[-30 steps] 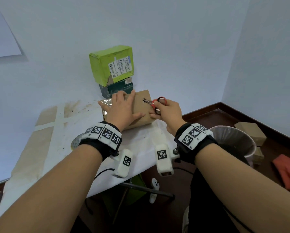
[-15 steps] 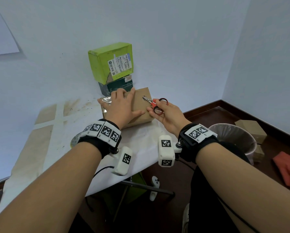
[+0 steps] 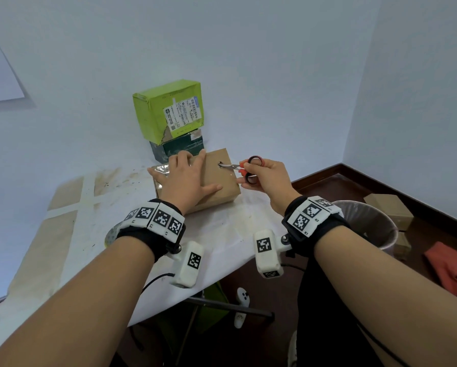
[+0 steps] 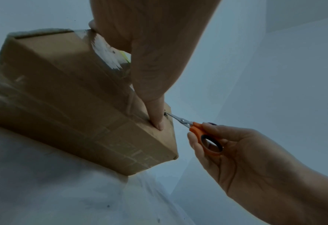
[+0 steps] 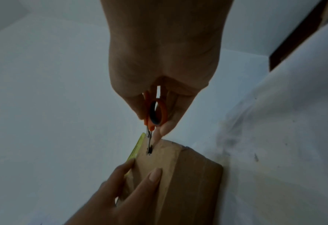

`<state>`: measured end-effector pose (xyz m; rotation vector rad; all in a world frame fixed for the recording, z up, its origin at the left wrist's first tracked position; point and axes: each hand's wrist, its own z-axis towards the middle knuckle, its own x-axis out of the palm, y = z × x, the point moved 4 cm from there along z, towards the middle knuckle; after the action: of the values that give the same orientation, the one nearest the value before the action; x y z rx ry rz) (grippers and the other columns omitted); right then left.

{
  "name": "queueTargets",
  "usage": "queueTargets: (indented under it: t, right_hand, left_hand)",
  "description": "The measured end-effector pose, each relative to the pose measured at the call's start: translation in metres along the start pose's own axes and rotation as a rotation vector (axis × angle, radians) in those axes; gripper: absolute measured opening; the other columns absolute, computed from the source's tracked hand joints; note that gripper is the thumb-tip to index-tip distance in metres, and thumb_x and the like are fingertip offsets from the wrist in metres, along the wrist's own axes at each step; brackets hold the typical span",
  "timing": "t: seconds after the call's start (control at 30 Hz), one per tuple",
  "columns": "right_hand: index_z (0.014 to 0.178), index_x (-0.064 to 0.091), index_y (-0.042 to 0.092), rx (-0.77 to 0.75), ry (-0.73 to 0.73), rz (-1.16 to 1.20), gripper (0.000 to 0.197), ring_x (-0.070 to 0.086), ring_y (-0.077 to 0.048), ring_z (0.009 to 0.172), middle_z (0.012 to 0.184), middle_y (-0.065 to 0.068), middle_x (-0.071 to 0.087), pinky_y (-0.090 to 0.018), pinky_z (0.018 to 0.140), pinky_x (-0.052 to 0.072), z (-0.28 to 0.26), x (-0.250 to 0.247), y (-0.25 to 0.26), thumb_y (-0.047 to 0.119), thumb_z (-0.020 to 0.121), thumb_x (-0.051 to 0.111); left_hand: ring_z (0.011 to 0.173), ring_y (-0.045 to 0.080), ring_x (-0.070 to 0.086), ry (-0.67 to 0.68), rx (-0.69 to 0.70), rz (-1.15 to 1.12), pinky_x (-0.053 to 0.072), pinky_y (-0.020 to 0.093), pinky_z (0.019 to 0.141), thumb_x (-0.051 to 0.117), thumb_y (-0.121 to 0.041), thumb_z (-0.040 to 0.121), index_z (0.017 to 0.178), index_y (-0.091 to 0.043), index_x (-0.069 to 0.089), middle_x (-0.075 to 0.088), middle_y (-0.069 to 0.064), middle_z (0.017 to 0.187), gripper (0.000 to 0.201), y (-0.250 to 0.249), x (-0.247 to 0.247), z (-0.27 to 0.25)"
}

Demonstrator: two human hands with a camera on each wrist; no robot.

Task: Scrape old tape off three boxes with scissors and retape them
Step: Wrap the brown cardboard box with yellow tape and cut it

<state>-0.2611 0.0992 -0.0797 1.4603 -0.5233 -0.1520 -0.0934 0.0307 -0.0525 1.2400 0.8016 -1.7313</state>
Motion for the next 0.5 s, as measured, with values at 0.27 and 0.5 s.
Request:
queueTargets:
  t: [0.27,0.5]
  right_hand:
    - [0.072,0.064,0.010,-0.190,-0.110,-0.284,0.014,0.069,-0.019,0.059,0.067,-0.003,0.064,-0.027,0.062,0.057,-0.005,0.005,0.011,0.008,0.085,0.058]
    - [0.081,0.063,0.009,-0.246,-0.151,-0.172,0.009,0.069,-0.019,0.062,0.075,-0.005,0.066,-0.026,0.065,0.058,-0.009,-0.002,0.016,0.011,0.089,0.059]
  left_hand:
    - [0.139,0.027,0.016,0.104,0.045,0.033,0.014,0.075,0.102,0.060,-0.073,0.073,0.153,-0.027,0.004,0.019,0.008,0.145,0.107,0.001,-0.003,-0.001]
    - [0.143,0.029,0.005,0.169,0.132,0.129,0.007,0.075,0.105,0.068,-0.068,0.068,0.151,-0.029,-0.014,0.006,0.012,0.152,0.123,0.005,0.001,-0.005]
